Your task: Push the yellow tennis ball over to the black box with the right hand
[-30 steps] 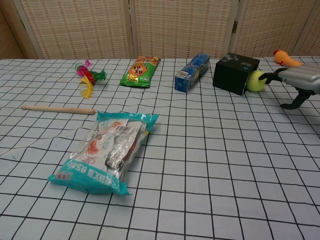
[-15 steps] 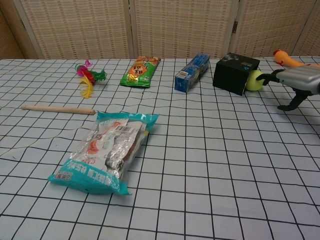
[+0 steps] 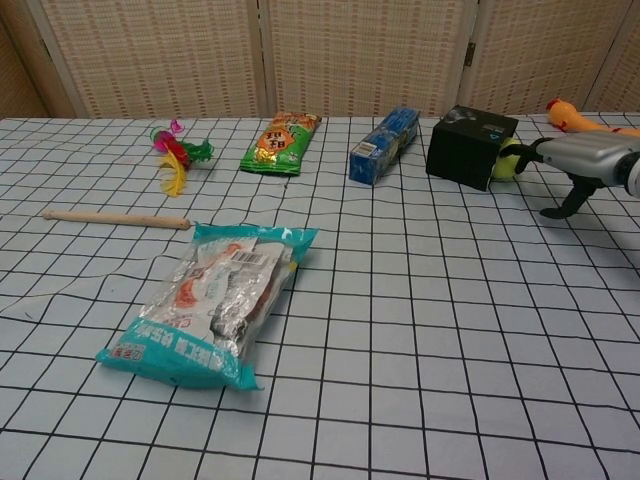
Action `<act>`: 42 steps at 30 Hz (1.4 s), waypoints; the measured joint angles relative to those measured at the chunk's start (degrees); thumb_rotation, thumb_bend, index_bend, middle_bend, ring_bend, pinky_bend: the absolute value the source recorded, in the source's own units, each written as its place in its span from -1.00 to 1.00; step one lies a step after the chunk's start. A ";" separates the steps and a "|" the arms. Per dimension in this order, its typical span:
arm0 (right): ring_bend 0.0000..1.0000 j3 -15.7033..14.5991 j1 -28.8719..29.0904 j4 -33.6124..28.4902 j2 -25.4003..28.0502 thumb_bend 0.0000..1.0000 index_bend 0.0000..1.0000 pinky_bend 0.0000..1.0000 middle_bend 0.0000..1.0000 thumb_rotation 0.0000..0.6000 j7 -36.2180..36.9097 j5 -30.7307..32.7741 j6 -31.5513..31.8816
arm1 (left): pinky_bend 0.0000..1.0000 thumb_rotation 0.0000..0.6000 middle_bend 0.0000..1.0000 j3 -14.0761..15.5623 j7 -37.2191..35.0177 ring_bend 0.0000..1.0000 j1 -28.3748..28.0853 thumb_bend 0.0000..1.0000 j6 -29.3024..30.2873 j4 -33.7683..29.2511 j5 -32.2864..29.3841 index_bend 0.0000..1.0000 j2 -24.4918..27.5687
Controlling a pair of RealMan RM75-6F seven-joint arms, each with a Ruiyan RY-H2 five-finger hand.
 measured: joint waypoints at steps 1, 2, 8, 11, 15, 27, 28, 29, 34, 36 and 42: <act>-1.00 0.00 0.22 0.00 -0.12 -0.56 -1.00 -0.69 -1.00 1.00 0.34 0.00 -0.23 | -0.31 1.00 -0.72 -0.04 0.04 -0.88 -0.02 -0.05 -0.09 0.02 -0.13 -0.70 -0.03; -1.00 -0.01 0.37 0.02 -0.22 -0.56 -1.00 -0.70 -1.00 1.00 0.61 -0.02 -0.35 | -0.31 1.00 -0.72 -0.07 0.07 -0.88 -0.05 -0.05 -0.19 0.05 -0.24 -0.70 -0.06; -1.00 -0.46 0.86 0.19 -0.74 -0.56 -1.00 -0.84 -1.00 1.00 2.59 -0.46 -0.80 | -0.31 1.00 -0.72 -0.24 0.22 -0.88 -0.19 -0.05 -0.47 0.28 -0.72 -0.70 -0.18; -1.00 -0.70 1.04 0.37 -0.98 -0.56 -1.00 -0.85 -1.00 1.00 3.78 -0.69 -1.20 | -0.31 1.00 -0.72 -0.38 0.23 -0.88 -0.22 -0.05 -0.50 0.42 -0.96 -0.70 -0.24; -1.00 -1.07 1.05 0.86 -1.19 -0.56 -1.00 -0.85 -1.00 1.00 4.07 -1.05 -1.07 | -0.30 1.00 -0.72 -0.43 0.19 -0.87 -0.33 -0.05 -0.84 0.55 -1.29 -0.70 -0.28; -0.99 -0.56 -1.80 0.79 0.08 -0.56 -0.56 -0.81 -0.85 1.00 -1.79 -0.66 7.27 | -0.30 1.00 -0.72 0.23 -1.20 -0.87 0.13 -0.05 0.91 -0.19 1.36 -0.70 0.53; -0.99 -0.36 -2.46 0.68 0.26 -0.56 -0.44 -0.79 -0.81 1.00 -3.24 -0.49 9.09 | -0.31 1.00 -0.72 0.30 -1.36 -0.87 0.21 -0.05 1.15 -0.28 1.66 -0.70 0.62; -0.97 -0.21 -3.02 0.56 0.40 -0.56 -0.36 -0.77 -0.78 1.00 -4.38 -0.36 10.62 | -0.30 1.00 -0.72 0.39 -1.52 -0.87 0.27 -0.05 1.40 -0.37 2.03 -0.70 0.71; -0.72 1.41 -7.47 -1.72 1.35 -0.56 -0.01 -0.67 -0.48 1.00 -12.22 1.15 20.82 | -0.30 1.00 -0.72 1.08 -3.27 -0.87 0.86 -0.04 2.66 -1.24 3.89 -0.69 1.75; -0.71 2.39 -9.95 -4.17 1.97 -0.56 -0.01 -0.64 -0.47 1.00 -16.58 2.14 25.07 | -0.30 1.00 -0.72 1.25 -3.59 -0.87 1.04 -0.05 2.92 -1.52 4.17 -0.69 2.06; -0.91 4.34 -15.43 -16.30 5.24 -0.56 -0.60 -0.72 -0.65 1.00 -25.24 4.22 32.14 | -0.30 1.00 -0.71 1.50 -4.48 -0.86 1.61 -0.05 4.81 -1.86 5.87 -0.67 2.60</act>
